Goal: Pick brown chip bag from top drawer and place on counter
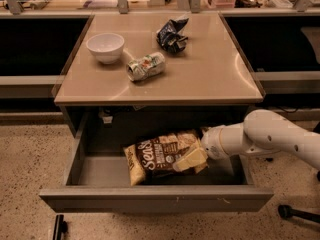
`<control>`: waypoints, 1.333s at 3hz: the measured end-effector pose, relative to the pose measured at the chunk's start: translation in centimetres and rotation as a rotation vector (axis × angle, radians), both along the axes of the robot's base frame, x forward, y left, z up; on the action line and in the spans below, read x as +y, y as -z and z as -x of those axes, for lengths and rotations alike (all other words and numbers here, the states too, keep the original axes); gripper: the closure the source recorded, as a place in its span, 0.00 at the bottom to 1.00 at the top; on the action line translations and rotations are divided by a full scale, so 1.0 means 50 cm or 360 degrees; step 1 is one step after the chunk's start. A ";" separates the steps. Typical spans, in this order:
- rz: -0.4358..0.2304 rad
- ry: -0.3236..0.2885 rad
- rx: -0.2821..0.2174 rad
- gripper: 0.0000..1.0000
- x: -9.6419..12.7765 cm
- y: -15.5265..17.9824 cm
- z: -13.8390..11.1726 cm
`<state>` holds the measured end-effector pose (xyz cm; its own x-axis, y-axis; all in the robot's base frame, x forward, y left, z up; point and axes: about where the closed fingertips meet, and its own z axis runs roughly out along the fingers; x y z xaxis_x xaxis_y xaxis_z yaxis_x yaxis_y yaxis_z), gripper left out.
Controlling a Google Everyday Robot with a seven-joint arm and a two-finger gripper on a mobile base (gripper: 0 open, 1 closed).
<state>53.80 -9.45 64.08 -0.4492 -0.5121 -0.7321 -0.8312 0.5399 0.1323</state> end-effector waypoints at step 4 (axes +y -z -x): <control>0.0059 0.0031 0.0066 0.88 -0.008 0.050 -0.001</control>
Offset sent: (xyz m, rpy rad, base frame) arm 0.0004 -0.0033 -0.0208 -0.0301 0.0331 -0.0157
